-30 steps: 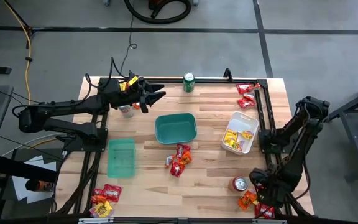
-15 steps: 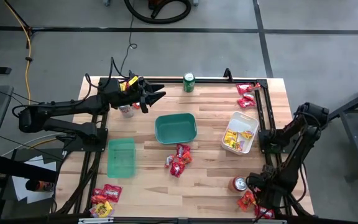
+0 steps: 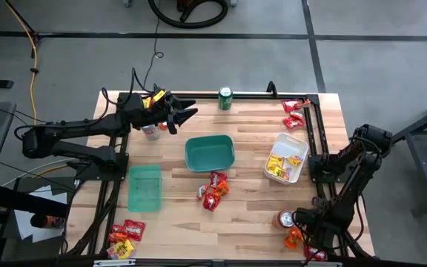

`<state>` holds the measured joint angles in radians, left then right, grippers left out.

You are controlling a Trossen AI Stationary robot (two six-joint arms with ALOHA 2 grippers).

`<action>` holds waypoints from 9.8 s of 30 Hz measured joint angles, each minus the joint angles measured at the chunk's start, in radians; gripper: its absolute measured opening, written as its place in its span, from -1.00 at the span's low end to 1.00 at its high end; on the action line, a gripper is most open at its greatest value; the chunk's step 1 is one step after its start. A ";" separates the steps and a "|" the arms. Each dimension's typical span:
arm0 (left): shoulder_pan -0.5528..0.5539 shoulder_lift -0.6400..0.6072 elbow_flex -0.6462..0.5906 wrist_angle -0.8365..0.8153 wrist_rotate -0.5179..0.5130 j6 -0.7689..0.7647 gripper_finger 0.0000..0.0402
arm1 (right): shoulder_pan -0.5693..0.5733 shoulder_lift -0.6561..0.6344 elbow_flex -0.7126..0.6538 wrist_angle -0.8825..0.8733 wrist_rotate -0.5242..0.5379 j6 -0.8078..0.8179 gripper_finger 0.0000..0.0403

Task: Sort candy
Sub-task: Put the yellow candy into the white bin

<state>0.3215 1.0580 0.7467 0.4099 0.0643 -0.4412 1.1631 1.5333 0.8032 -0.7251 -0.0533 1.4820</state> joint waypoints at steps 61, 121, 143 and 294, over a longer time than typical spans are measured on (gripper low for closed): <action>0.046 -0.017 -0.001 0.013 0.031 -0.019 0.13 | -0.996 -0.611 0.124 -0.219 0.437 -0.675 0.16; 0.769 0.817 0.461 -1.239 -0.486 -0.320 -0.05 | -1.702 -0.198 0.409 0.352 -0.082 -1.261 0.22; 0.772 0.865 0.464 -1.194 -0.447 -0.265 -0.61 | -1.702 -0.198 0.408 0.348 -0.067 -1.267 0.22; 0.094 -0.050 0.084 -0.451 0.307 0.101 -0.06 | -1.215 -0.716 -0.068 -0.394 0.060 -0.655 -0.03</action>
<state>0.4158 1.0077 0.8303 -0.0410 0.3717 -0.3402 -0.0521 0.8173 0.7350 -1.1186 0.0067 0.8271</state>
